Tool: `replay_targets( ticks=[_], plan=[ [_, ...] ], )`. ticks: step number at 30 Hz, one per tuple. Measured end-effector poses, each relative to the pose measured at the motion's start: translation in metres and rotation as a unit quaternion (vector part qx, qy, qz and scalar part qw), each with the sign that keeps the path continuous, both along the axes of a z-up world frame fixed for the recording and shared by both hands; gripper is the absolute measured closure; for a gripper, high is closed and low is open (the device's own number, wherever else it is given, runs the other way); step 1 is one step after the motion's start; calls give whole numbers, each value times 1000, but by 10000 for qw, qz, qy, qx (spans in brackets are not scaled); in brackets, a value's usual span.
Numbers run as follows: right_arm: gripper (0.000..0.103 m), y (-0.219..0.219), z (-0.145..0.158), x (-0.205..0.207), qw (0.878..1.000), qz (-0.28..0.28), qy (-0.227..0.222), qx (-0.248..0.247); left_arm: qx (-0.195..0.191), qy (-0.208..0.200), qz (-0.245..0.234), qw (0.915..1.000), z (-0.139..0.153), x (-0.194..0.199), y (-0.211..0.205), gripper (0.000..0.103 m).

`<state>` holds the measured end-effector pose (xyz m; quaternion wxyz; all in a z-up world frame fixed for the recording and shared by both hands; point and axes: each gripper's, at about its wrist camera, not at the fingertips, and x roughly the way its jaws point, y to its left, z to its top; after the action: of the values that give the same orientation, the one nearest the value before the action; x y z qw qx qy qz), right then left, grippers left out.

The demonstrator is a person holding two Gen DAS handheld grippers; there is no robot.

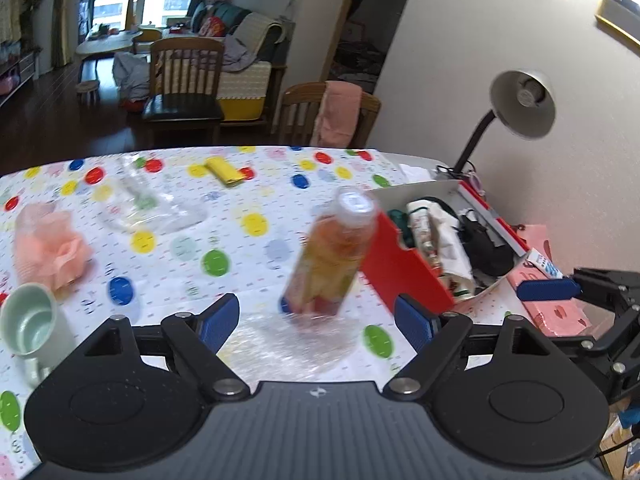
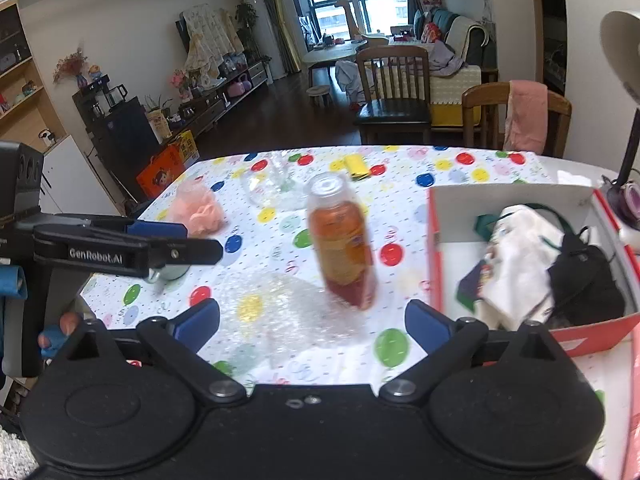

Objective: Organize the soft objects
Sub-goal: 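Withdraw both tools from the box back over the table, then grasp the pink mesh bath pouf with the left tool while the right tool grasps the bubble wrap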

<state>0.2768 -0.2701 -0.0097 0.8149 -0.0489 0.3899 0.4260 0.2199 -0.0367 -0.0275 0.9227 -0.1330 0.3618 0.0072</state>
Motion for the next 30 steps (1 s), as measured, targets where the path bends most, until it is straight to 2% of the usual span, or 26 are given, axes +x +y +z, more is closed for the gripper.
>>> replay_targets(
  ticks=[5, 12, 16, 24, 30],
  plan=[
    [1, 28, -10, -18, 9999, -43, 96, -35, -91, 44, 143, 9998, -5, -20, 43, 17],
    [0, 71, -32, -33, 9995, -102, 269, -116, 194, 60, 362, 9991, -13, -38, 92, 6],
    [0, 92, -47, -34, 9988, -188, 427, -156, 244, 51, 497, 9985, -16, -44, 121, 4],
    [0, 130, -74, -34, 9971, -216, 596, -414, 362, 117, 733, 9966, -28, -40, 176, 2],
    [0, 159, -90, -32, 9957, -102, 616, -681, 106, 288, 876, 9957, -35, -23, 219, 2]
  ],
)
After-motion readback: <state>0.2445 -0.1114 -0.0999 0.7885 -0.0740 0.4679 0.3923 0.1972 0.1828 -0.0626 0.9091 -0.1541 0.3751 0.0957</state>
